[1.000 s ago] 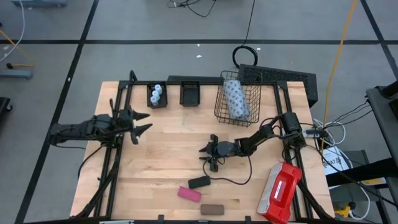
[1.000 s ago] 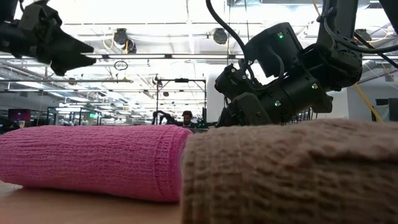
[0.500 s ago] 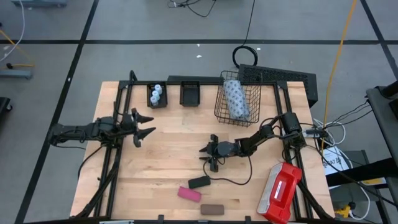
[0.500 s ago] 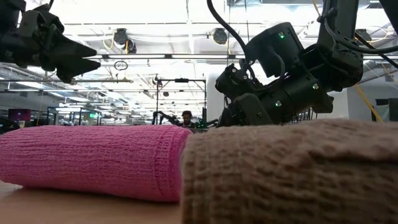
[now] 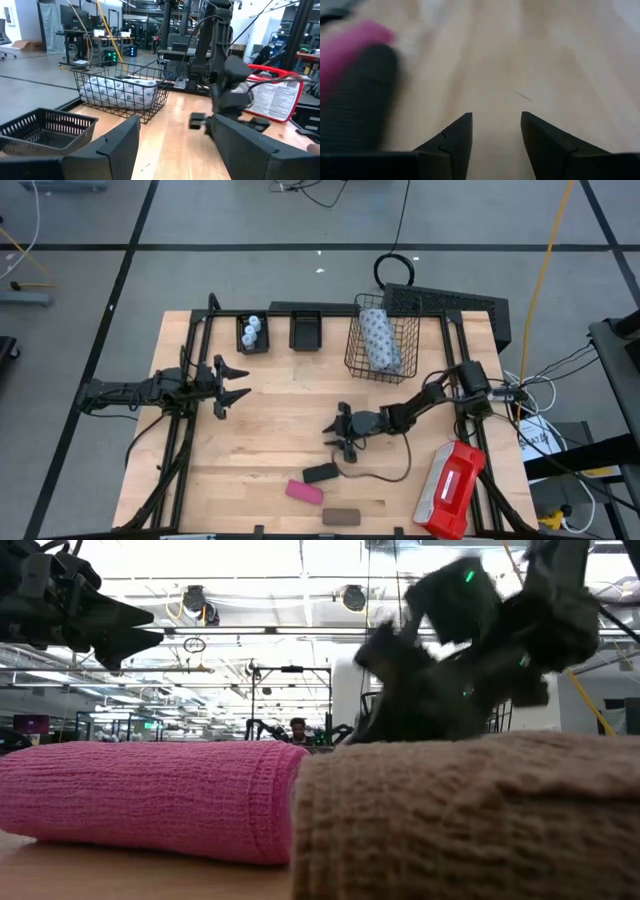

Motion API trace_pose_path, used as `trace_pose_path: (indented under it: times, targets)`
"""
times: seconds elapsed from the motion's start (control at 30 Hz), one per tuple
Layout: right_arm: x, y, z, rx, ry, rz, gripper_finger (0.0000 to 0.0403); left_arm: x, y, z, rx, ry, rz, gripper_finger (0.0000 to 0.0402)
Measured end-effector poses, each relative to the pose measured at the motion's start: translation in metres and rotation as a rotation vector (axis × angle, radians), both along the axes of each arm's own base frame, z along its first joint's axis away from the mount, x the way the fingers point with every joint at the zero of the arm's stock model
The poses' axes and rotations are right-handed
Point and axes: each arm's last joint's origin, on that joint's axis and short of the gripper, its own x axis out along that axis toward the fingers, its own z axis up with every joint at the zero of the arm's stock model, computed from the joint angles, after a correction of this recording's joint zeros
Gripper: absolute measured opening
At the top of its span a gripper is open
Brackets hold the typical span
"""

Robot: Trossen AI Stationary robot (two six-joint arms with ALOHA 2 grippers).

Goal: Pick & place medical supplies in basket/bin
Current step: Put the black rolled bandage into the right black basket

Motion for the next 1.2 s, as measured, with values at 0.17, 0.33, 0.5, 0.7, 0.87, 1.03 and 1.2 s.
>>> trace_pose_path:
  times: [0.17, 0.33, 0.5, 0.7, 0.87, 1.03, 1.2]
  targets:
    - [-0.004, 0.017, 0.036, -0.046, -0.113, 0.071, 0.0165, 0.000, 0.000, 0.000, -0.006, -0.001, 0.000, 0.0255]
    - [-0.012, 0.040, 0.062, -0.043, -0.130, 0.149, 0.0218, 0.000, 0.000, 0.000, -0.023, -0.003, -0.001, 0.0255]
    - [-0.008, 0.059, 0.057, -0.070, 0.048, 0.188, 0.0295, 0.000, 0.000, 0.000, -0.054, -0.011, -0.001, 0.0255]
    - [0.010, 0.066, 0.045, -0.083, 0.186, 0.171, 0.0337, 0.000, 0.000, 0.002, -0.059, -0.035, 0.000, 0.0255]
    - [0.016, 0.071, 0.040, -0.069, 0.212, 0.171, 0.0328, 0.000, 0.000, 0.003, -0.061, -0.046, 0.000, 0.0255]
    - [0.016, 0.071, 0.033, 0.019, 0.266, 0.166, 0.0306, 0.000, 0.000, 0.003, -0.060, -0.051, -0.001, 0.0255]
    - [0.015, 0.070, 0.032, 0.097, 0.315, 0.191, 0.0285, 0.000, 0.000, 0.004, -0.051, -0.053, 0.001, 0.0255]
